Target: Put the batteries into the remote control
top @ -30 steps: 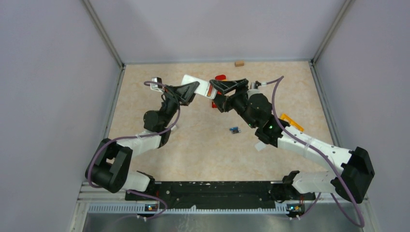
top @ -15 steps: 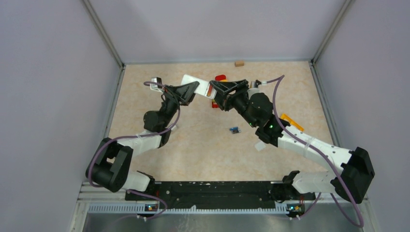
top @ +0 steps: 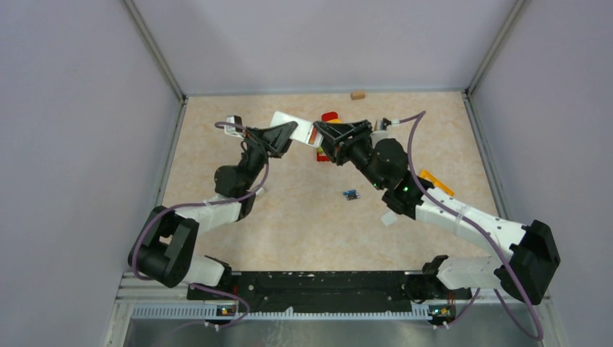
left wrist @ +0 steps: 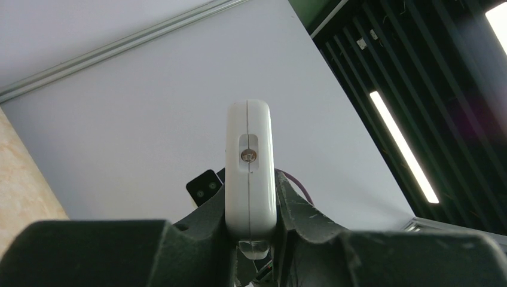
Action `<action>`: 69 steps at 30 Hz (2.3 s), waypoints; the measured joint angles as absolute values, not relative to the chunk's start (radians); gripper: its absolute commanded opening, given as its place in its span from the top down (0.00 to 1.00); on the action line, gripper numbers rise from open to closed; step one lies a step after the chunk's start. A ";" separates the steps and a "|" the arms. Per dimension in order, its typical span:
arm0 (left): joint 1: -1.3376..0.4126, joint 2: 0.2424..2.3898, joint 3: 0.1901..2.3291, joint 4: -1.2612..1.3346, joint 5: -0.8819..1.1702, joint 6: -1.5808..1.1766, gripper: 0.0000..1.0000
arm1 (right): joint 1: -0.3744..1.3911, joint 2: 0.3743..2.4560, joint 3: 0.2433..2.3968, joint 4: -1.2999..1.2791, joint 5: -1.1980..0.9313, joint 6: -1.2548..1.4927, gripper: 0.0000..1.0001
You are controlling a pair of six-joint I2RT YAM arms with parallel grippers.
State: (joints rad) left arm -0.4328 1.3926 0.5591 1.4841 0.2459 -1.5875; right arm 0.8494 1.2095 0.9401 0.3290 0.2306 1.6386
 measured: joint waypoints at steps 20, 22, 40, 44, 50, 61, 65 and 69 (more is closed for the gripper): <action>-0.433 1.387 0.585 1.409 0.256 -1.593 1.00 | 0.834 1.209 0.923 0.360 0.212 1.596 0.84; -0.433 1.378 0.594 1.384 0.258 -1.588 1.00 | 0.831 1.209 0.923 0.364 0.211 1.592 0.84; -0.419 1.299 0.729 1.036 0.294 -1.537 1.00 | 0.797 1.227 0.971 0.345 0.174 1.491 0.89; -0.418 1.284 0.747 0.965 0.300 -1.518 1.00 | 0.795 1.227 0.988 0.300 0.151 1.433 0.92; -0.414 1.274 0.756 0.920 0.307 -1.516 1.00 | 0.795 1.221 1.018 0.230 0.125 1.320 0.97; -0.411 1.273 0.753 0.908 0.299 -1.487 1.00 | 0.800 1.197 1.012 0.129 0.018 1.251 0.27; -0.408 1.268 0.715 0.924 0.295 -1.472 1.00 | 0.772 1.197 0.994 0.167 -0.061 1.264 0.19; -0.407 1.267 0.670 0.926 0.298 -1.465 1.00 | 0.748 1.197 0.976 0.220 -0.105 1.267 0.20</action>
State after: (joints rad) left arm -0.4072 1.2667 0.6701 0.9264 0.2981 -1.4651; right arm 0.7475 1.1969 0.9760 0.2199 -0.1047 1.2675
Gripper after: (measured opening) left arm 0.256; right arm 0.813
